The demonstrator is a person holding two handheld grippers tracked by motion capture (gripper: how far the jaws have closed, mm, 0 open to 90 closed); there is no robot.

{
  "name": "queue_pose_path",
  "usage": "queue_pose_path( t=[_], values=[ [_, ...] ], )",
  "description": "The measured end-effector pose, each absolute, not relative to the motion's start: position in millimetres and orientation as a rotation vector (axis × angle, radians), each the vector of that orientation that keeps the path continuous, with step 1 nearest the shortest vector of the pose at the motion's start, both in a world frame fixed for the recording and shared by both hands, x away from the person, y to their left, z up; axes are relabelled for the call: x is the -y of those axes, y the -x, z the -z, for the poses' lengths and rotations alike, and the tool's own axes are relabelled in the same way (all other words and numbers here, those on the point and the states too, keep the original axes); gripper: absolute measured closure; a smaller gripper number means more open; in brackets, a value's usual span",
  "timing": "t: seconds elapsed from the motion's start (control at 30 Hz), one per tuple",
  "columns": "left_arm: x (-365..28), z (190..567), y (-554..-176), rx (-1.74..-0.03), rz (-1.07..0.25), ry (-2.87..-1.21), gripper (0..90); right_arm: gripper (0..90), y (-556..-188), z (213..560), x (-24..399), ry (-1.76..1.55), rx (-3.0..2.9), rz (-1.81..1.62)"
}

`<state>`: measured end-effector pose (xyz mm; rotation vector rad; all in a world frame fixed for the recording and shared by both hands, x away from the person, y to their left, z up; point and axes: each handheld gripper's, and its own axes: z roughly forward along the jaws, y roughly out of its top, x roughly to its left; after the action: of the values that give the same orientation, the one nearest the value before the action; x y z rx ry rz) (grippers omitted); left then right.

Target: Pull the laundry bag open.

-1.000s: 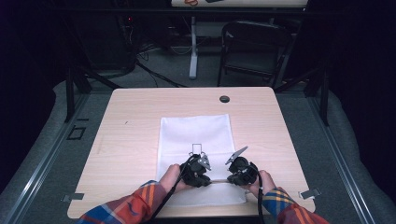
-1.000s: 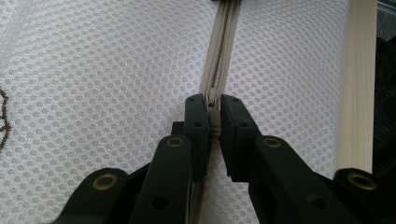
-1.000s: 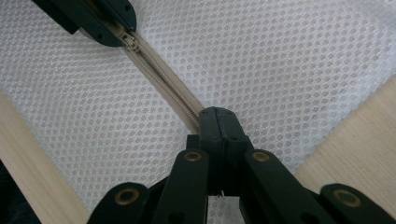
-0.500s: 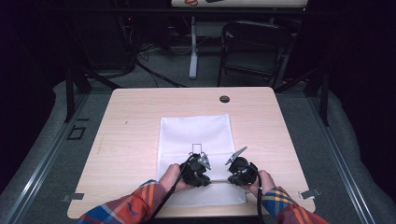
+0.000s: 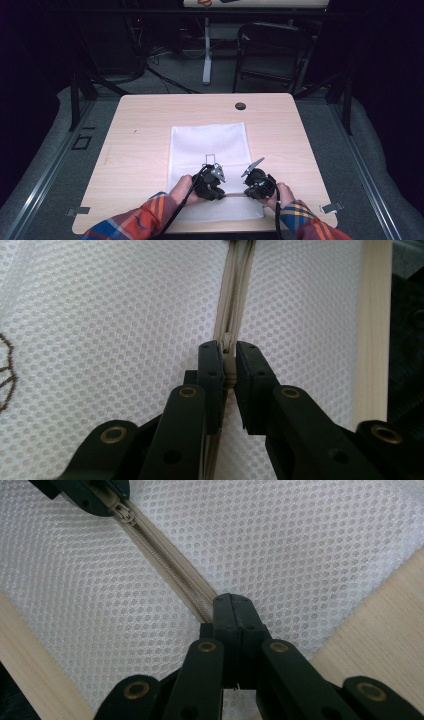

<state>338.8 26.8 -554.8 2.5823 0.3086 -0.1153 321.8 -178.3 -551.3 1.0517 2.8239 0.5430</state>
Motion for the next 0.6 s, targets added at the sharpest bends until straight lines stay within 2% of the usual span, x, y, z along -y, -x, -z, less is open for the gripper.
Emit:
queue_pose_path(
  t=[0.6],
  values=[
    [-40, 553, -340, -0.305, 0.149, -2.585, 81.7, 90.0, -319, 551, 179, -1.068, -2.822, -0.512]
  ],
)
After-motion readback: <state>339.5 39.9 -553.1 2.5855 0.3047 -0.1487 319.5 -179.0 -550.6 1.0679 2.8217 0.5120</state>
